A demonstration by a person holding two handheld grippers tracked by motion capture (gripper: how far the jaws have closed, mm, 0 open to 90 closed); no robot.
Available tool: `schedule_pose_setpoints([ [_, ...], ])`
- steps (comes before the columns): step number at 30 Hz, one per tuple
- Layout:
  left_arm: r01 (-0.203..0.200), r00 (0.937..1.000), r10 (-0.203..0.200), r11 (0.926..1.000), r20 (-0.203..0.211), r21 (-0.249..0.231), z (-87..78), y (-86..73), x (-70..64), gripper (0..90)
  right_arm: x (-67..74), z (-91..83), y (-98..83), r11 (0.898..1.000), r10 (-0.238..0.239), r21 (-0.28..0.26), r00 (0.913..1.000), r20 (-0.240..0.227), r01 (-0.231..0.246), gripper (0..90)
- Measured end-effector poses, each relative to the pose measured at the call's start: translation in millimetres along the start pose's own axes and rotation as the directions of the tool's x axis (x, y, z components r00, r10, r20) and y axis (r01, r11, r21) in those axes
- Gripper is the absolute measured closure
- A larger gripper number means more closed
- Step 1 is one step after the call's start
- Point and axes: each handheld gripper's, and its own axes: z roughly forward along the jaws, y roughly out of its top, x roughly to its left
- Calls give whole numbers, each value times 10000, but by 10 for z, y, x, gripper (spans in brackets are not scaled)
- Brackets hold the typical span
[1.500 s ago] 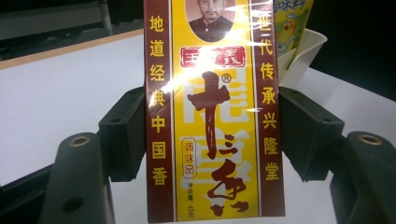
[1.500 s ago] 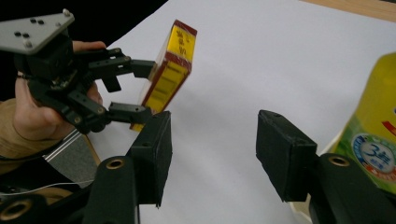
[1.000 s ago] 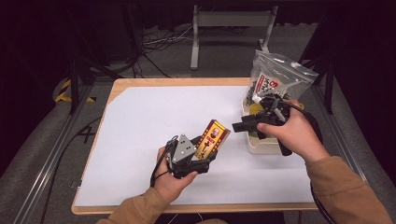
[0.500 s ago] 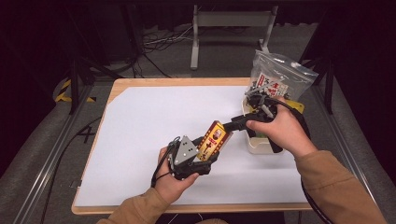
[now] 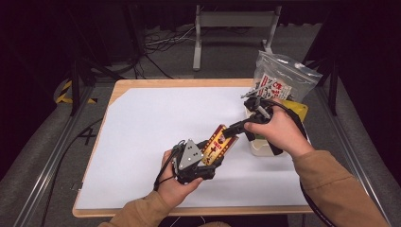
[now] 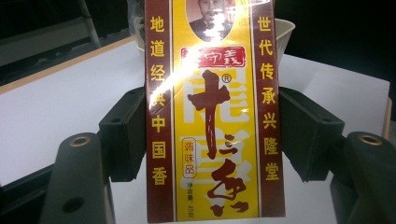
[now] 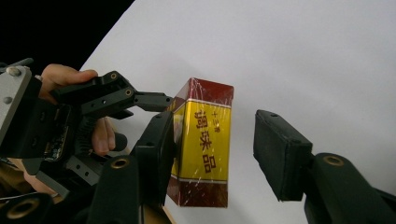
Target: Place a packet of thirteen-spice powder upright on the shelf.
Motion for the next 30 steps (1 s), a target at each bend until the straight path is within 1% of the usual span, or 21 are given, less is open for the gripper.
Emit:
schedule_pose_setpoints([
  [1,-87,10000,87,10000,12,12,-5,4,2,324,-9,11,3,10000,55,83,9999,-117,-54,502],
  [3,-77,10000,77,9999,39,-65,-11,6,-2,324,-33,37,5,9984,469,336,9974,-546,-451,507],
  [4,-101,9999,101,9999,24,-75,-12,9,-3,324,-43,51,6,9981,528,358,9969,-578,-508,507],
  [6,-138,9999,138,9999,68,-58,-13,9,-2,324,-61,63,11,9965,697,520,9941,-836,-655,537],
  [9,-128,9999,128,9999,60,-47,-8,4,-8,324,-66,62,15,9951,806,659,9915,-1024,-741,590],
  [11,-244,9997,244,9997,16,-29,-5,2,-9,324,-62,65,15,9939,825,827,9894,-1198,-729,632],
  [12,-334,9994,334,9994,-9,-16,-4,0,-6,324,-59,68,12,9937,823,851,9895,-1191,-725,639],
  [15,-371,9993,371,9993,-21,10,12,-12,-3,324,-57,59,12,9926,910,911,9882,-1230,-801,662],
  [18,-346,9994,346,9994,-1,45,18,-15,-6,324,-50,60,10,9930,844,921,9893,-1188,-737,666],
  [20,-440,9990,440,9989,-32,129,18,-17,-9,322,-41,67,11,9936,750,926,9905,-1157,-644,669],
  [24,-420,9991,420,9991,-40,71,15,-12,-9,316,-53,67,10,9936,811,885,9881,-1309,-699,679],
  [27,-402,9992,402,9992,76,34,7,4,1,303,-51,56,10,9940,857,794,9865,-1393,-752,684],
  [28,-205,9992,202,9998,333,76,1,15,15,303,-45,47,13,9941,850,796,9863,-1416,-742,685],
  [30,-179,9984,171,9997,538,150,-7,23,34,228,-20,16,24,9963,530,739,9904,-1280,-437,686],
])
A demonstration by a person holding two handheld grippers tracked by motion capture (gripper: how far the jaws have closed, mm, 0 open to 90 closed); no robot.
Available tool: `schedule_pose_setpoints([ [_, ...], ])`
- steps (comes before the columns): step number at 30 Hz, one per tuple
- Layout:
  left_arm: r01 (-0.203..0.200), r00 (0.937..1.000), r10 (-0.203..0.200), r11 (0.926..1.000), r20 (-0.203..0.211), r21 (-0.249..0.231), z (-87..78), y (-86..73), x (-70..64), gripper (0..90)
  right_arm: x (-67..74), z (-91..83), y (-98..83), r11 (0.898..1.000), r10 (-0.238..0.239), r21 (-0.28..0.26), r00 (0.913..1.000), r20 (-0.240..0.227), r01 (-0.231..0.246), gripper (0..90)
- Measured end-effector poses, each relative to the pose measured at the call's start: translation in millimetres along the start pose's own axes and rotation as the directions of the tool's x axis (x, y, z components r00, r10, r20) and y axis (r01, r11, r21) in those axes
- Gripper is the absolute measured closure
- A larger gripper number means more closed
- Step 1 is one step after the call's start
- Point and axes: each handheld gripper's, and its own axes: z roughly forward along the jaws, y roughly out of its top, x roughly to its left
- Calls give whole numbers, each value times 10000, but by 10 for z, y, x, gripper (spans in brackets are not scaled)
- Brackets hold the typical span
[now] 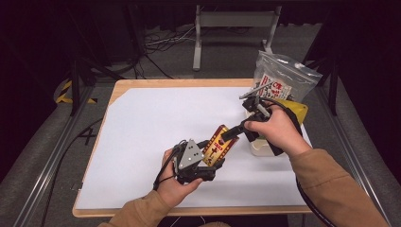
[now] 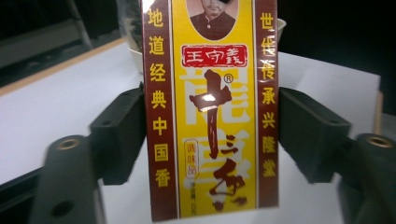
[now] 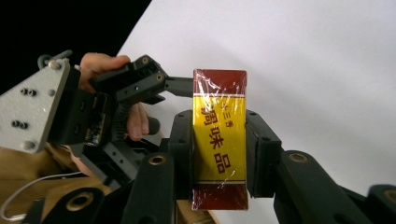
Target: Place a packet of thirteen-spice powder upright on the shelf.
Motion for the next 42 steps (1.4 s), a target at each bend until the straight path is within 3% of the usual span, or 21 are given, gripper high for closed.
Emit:
schedule_pose_setpoints([
  [4,-22,9999,23,10000,153,-40,-32,22,32,168,19,-84,3,9997,-188,-174,9998,-15,187,686],
  [13,-40,9997,40,10000,225,-5,-129,75,107,119,77,-340,-7,9949,-937,-331,9941,552,956,684],
  [21,428,9991,-428,9991,-23,-12,-235,59,216,94,93,-536,-24,9887,-1421,-297,9808,1337,1472,684],
  [26,966,9953,-966,9953,-25,99,-321,23,310,82,97,-692,-29,9785,-1976,-182,9601,1980,2052,684],
  [27,1019,9947,-1017,9947,-114,107,-341,16,317,81,91,-735,-31,9748,-2160,-79,9516,2188,2230,683],
  [32,1064,9938,-1057,9942,-358,185,-432,-12,372,70,63,-838,-29,9667,-2513,180,9345,2522,2551,683],
  [34,1061,9934,-1050,9941,-457,226,-457,-20,385,69,48,-870,-25,9651,-2574,202,9319,2557,2610,684],
  [40,1251,9899,-1229,9918,-710,279,-537,-48,439,68,10,-943,-12,9497,-3082,412,9029,2996,3104,684],
  [42,1238,9898,-1214,9919,-748,284,-553,-53,461,68,8,-958,-11,9472,-3159,463,8987,3043,3173,684],
])
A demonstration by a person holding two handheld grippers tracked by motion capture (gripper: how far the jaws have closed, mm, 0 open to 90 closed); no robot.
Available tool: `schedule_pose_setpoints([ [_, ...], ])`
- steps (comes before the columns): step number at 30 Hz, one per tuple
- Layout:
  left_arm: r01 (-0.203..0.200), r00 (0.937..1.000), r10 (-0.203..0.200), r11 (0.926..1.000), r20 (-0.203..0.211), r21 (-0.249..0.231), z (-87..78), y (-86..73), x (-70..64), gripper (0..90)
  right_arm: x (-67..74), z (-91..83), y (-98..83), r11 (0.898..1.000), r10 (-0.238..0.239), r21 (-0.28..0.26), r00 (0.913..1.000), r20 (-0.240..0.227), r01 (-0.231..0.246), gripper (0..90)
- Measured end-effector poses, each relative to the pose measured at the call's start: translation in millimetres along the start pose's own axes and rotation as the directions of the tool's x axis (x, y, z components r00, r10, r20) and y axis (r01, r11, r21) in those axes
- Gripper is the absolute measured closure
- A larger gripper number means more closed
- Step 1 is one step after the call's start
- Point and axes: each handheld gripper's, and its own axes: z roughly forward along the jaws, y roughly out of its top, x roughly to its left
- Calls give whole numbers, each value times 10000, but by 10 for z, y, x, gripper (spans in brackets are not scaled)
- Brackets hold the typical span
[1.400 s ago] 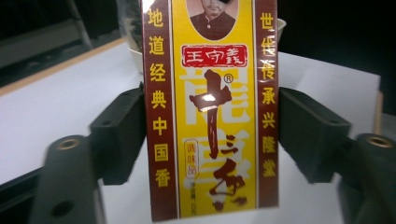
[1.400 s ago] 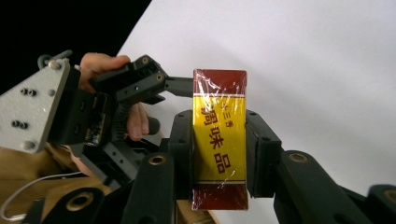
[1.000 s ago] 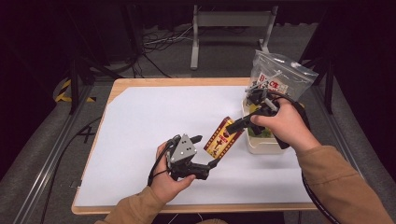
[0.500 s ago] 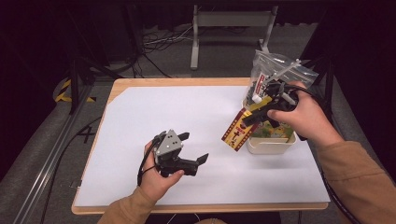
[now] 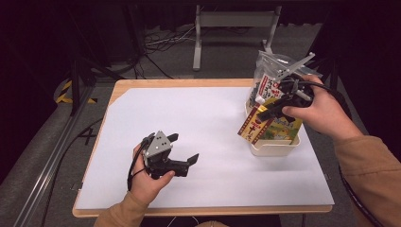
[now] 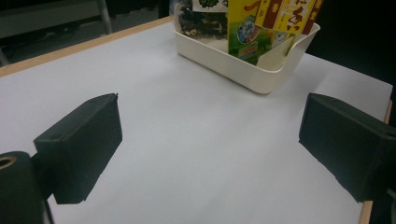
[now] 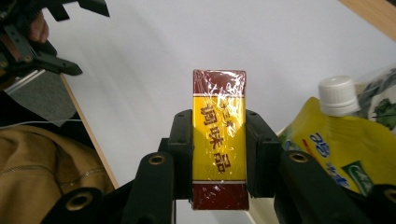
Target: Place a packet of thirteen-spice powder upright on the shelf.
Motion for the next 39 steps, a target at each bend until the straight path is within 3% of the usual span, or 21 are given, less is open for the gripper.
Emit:
schedule_pose_setpoints([
  [8,12,9999,-9,9996,-101,298,-72,-23,95,31,-42,-140,-13,9963,-829,262,9949,580,815,684],
  [12,23,9997,-17,9997,-256,250,-91,-19,127,33,-51,-183,-31,9902,-1354,457,9875,813,1320,684],
  [22,21,9994,-10,9995,-350,318,-90,-13,154,35,-68,-256,-66,9763,-2108,740,9713,1102,2035,684],
  [25,131,9992,-122,9997,-376,230,-98,-14,156,36,-83,-255,-81,9665,-2498,913,9610,1188,2399,684],
  [29,-12,9991,16,10000,-427,88,-114,-5,145,41,-106,-241,-104,9466,-3139,1218,9397,1362,2985,685],
  [39,82,9982,-90,9999,-600,-146,-150,-4,158,43,-120,-206,-131,9170,-3879,1443,9155,1062,3718,684],
])
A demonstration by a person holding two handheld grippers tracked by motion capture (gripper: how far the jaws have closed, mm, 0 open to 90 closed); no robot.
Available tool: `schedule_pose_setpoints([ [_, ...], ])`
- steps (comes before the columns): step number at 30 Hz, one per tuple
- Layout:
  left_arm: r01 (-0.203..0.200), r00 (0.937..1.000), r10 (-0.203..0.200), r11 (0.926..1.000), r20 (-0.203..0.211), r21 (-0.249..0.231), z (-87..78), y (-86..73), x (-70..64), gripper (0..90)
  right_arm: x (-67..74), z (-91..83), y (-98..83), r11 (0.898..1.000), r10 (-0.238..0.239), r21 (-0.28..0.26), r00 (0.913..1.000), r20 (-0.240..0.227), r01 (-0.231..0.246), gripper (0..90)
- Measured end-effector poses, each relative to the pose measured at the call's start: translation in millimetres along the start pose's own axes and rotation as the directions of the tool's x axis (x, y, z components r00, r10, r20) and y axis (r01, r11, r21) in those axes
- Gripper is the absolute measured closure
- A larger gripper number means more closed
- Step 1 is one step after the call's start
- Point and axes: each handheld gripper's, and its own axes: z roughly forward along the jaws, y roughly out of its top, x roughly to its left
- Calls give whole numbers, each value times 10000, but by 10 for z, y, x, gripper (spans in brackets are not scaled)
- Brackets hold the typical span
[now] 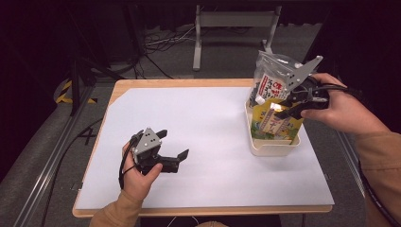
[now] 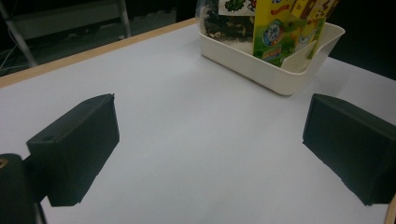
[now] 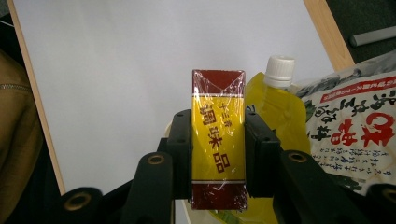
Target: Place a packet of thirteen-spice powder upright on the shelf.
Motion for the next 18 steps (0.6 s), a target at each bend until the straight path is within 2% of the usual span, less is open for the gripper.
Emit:
schedule_pose_setpoints([
  [9,30,10000,-30,10000,22,50,1,-9,19,42,14,142,-28,9988,-240,416,9995,-197,248,684],
  [15,69,10000,-69,9999,-4,108,-12,-33,32,40,3,212,-60,9982,-326,491,9989,-344,342,684],
  [18,123,9999,-122,9998,-65,133,-28,-50,33,40,0,276,-78,9961,-481,722,9980,-418,510,683],
])
